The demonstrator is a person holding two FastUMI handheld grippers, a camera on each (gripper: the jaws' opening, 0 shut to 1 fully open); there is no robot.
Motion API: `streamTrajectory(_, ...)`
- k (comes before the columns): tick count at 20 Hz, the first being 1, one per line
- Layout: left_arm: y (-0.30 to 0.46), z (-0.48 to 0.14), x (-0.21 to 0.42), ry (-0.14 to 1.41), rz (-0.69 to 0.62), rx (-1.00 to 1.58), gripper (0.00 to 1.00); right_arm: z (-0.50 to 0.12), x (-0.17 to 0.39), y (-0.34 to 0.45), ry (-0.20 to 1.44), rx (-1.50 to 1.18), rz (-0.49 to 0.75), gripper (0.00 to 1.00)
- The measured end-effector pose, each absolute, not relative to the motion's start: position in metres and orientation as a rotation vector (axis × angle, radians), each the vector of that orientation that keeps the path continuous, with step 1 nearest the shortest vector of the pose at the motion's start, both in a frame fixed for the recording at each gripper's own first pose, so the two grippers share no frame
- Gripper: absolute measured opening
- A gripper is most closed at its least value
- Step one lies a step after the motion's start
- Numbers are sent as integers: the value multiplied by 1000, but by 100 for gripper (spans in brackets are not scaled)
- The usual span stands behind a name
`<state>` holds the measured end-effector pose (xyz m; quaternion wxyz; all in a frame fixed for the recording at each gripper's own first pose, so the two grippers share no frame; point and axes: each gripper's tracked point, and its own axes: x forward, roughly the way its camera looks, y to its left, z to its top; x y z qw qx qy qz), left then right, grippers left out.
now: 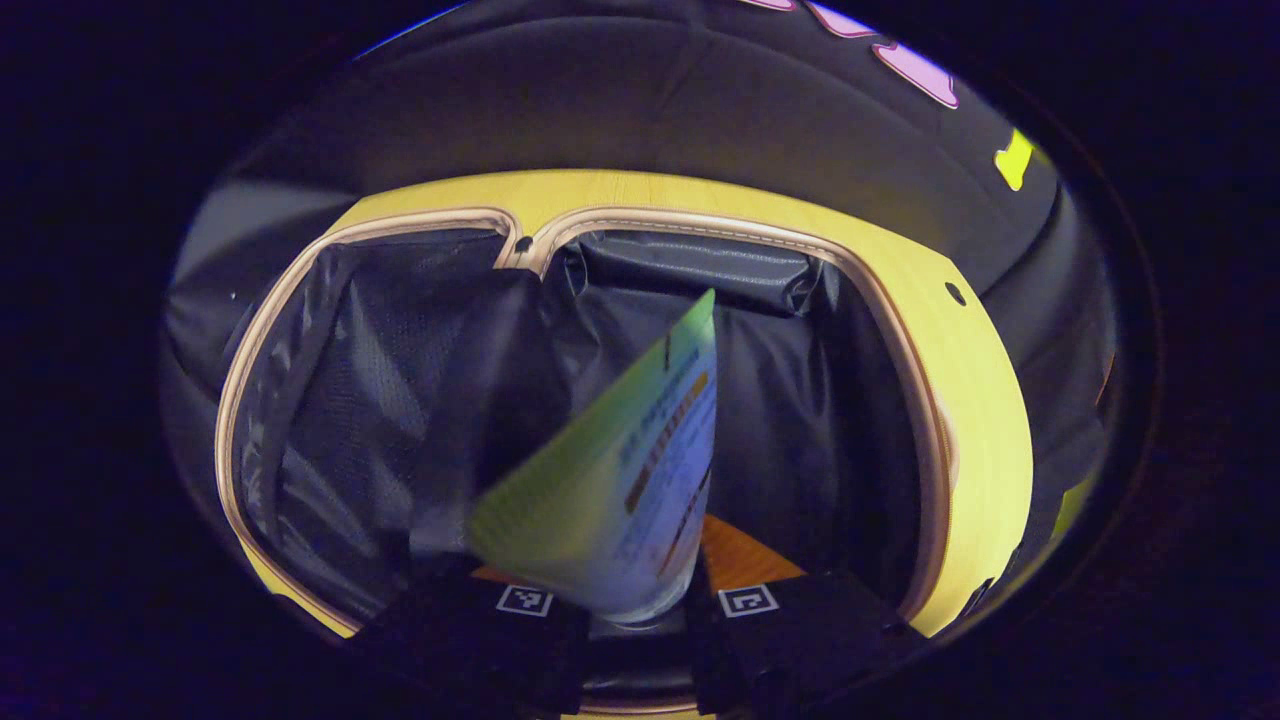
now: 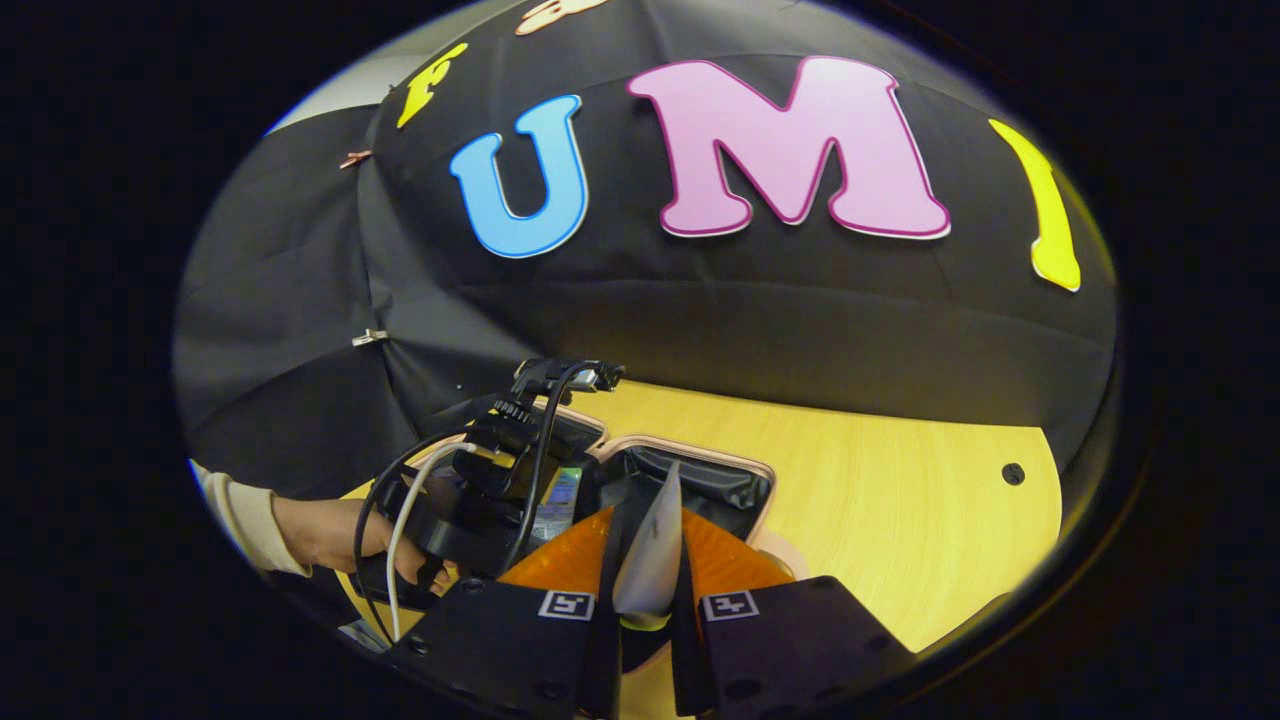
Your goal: First open the suitcase, pack the skin care products into it, and then close the suitcase.
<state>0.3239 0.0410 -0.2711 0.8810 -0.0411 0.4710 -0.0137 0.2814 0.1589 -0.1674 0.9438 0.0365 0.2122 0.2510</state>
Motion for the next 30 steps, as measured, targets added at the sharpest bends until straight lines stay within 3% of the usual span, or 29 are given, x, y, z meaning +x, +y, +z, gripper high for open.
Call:
streamTrajectory(3, 39, -266, 333, 947, -2, -87, 48, -178, 285, 143, 472, 91, 475, 24)
streamTrajectory(5, 43, -241, 343, 814, 22, -112, 59, -183, 289, 139, 496, 105, 455, 24)
streamTrajectory(6, 47, -219, 345, 729, 26, -136, 77, -184, 290, 140, 500, 106, 450, 24)
streamTrajectory(10, 96, -146, 318, 510, 120, -103, 99, -212, 296, 169, 580, 121, 453, 24)
streamTrajectory(15, 163, -113, 263, 431, 202, -61, 99, -275, 310, 209, 727, 113, 404, 24)
streamTrajectory(20, 190, -131, 226, 445, 229, -126, 99, -325, 314, 224, 910, 52, 322, 25)
streamTrajectory(21, 195, -136, 221, 454, 236, -125, 99, -327, 316, 224, 917, 46, 307, 22)
streamTrajectory(26, 236, -143, 214, 439, 312, -119, 99, -289, 318, 222, 808, 26, 297, 100)
streamTrajectory(30, 295, -146, 226, 420, 379, -136, 100, -244, 306, 208, 680, 52, 304, 98)
